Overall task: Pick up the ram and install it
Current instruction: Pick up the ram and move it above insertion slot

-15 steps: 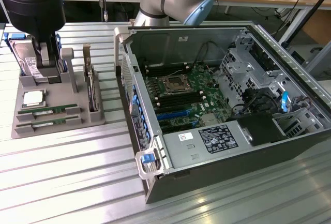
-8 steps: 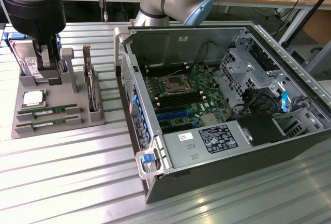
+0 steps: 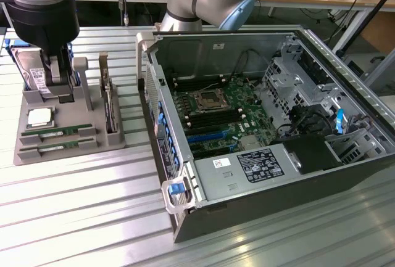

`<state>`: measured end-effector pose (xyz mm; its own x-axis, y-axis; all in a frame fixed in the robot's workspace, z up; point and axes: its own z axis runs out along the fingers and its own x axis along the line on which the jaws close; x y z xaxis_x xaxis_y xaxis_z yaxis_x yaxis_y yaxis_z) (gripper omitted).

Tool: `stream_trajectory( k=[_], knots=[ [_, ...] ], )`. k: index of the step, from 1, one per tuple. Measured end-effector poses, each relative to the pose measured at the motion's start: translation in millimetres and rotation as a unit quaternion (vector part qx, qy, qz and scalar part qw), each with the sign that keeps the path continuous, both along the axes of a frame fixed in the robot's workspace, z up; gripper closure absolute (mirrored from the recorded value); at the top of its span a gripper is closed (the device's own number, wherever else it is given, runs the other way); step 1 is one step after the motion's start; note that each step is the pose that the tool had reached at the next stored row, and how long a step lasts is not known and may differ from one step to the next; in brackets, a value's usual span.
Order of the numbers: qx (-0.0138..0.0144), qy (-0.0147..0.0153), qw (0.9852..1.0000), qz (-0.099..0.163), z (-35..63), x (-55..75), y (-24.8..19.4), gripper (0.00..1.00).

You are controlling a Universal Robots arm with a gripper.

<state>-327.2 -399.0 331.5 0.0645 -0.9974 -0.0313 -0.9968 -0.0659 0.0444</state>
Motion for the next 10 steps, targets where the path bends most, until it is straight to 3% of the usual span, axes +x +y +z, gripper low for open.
stream_trajectory(
  k=[10],
  knots=[
    [0.0, 0.0, 1.0, 0.0, -4.0, 0.0, 0.0, 0.7]
  ],
)
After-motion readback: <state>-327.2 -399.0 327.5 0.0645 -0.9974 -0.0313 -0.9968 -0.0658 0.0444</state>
